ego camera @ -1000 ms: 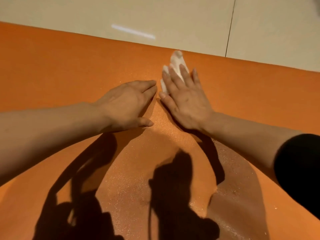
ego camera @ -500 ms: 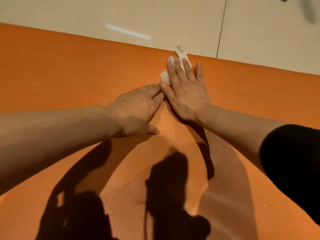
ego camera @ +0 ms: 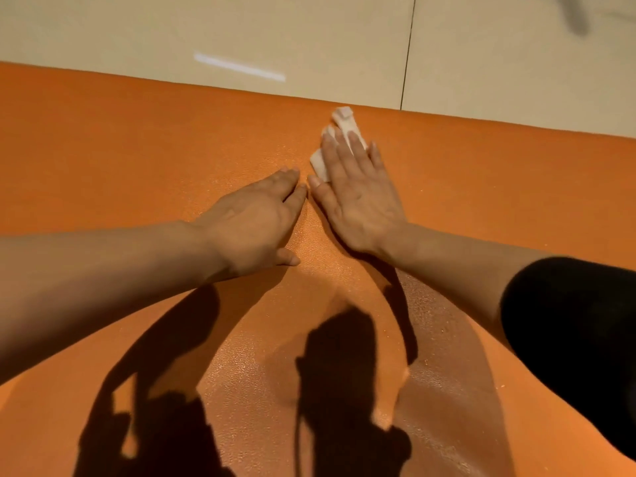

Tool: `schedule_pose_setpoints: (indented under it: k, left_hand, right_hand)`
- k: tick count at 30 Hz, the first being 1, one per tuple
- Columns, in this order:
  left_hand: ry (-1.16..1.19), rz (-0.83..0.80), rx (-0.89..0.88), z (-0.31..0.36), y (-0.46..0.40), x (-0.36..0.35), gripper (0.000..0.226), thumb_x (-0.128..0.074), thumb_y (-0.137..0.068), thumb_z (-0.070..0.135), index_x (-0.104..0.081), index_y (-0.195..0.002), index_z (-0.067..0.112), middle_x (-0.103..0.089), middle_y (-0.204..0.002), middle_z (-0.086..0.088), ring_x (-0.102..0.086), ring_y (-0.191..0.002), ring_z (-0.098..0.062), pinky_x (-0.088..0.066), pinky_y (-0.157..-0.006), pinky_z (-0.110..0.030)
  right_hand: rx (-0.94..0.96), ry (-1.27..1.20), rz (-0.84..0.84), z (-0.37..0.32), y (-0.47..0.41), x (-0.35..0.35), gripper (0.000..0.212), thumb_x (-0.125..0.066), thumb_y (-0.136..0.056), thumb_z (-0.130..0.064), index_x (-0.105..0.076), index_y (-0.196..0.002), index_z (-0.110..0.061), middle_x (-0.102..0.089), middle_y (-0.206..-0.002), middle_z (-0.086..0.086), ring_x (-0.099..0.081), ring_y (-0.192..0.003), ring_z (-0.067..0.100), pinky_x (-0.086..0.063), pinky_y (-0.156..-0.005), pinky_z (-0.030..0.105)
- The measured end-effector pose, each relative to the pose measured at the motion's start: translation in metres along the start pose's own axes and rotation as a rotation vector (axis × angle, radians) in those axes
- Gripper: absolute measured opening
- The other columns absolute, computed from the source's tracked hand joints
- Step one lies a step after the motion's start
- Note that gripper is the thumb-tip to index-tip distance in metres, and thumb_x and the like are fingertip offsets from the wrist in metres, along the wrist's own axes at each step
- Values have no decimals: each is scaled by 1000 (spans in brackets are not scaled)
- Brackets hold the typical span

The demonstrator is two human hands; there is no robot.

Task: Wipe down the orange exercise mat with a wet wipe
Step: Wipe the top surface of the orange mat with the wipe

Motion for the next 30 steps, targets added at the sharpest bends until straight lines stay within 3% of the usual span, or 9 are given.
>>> schedule_pose_setpoints:
  k: [3,8,12,16,21,25,28,30]
  left_hand:
    - [-23,10,-7,3,1,0,104,-57,-86,59,2,-153,7,9,-161,-14,4,-149,-24,-5,-119,-28]
    - [-34,-28,-32,9,8,-5,95,-53,-91,54,3,-154,9,12,-160,-13,5,-149,-22,-5,-120,-28]
    - [-33,-37,-43,12,16,-5,96,-57,-90,51,2,-154,11,10,-161,-10,3,-149,-20,-5,-118,-25]
    - [-46,-44,-30,16,21,-6,92,-55,-93,48,2,-154,10,9,-161,-9,2,-149,-19,-3,-115,-22]
    - [-17,-108,-28,21,38,-17,95,-57,-92,47,6,-154,12,15,-161,-5,5,-149,-17,-3,-115,-22]
    - [-2,-117,-23,24,51,-26,96,-56,-92,48,8,-154,11,15,-161,-7,7,-149,-18,-2,-116,-22]
    - [31,-81,5,29,53,-26,96,-59,-91,45,4,-154,10,11,-161,-9,5,-149,-20,-2,-116,-23]
    - [50,-65,21,34,52,-25,93,-59,-92,43,3,-154,10,10,-161,-9,4,-149,-20,-3,-116,-23]
  right_hand:
    - [80,39,-14,25,-18,12,68,-2,-99,-55,12,-154,-17,8,-163,3,8,-149,17,10,-120,42]
    - [-94,94,-56,61,13,10,74,5,-96,-59,12,-154,-13,15,-161,8,14,-148,22,10,-120,40]
    - [93,19,-120,-8,39,-6,81,11,-89,-61,7,-155,-13,13,-161,9,15,-148,23,9,-121,41]
    - [203,103,-127,-4,9,2,74,9,-92,-60,10,-154,-19,16,-161,4,13,-148,18,13,-119,43]
    - [41,132,-167,51,27,2,73,8,-93,-61,15,-153,-19,21,-160,4,19,-147,18,16,-118,42]
    - [175,88,-204,0,62,-7,80,12,-87,-62,15,-153,-17,18,-160,6,19,-147,18,18,-117,35]
    - [341,105,-221,-45,58,-14,73,3,-95,-60,11,-154,-17,14,-161,4,16,-148,17,16,-118,37]
    - [319,125,-205,-38,45,-11,66,-3,-100,-54,11,-154,-19,15,-162,1,15,-148,15,16,-118,40]
Point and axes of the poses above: each hand's wrist, its own y-axis away from the middle knuckle, its own x-axis out of the back of the hand, z = x × y, the point moved 10 cm from there along -y, towards the middle knuckle
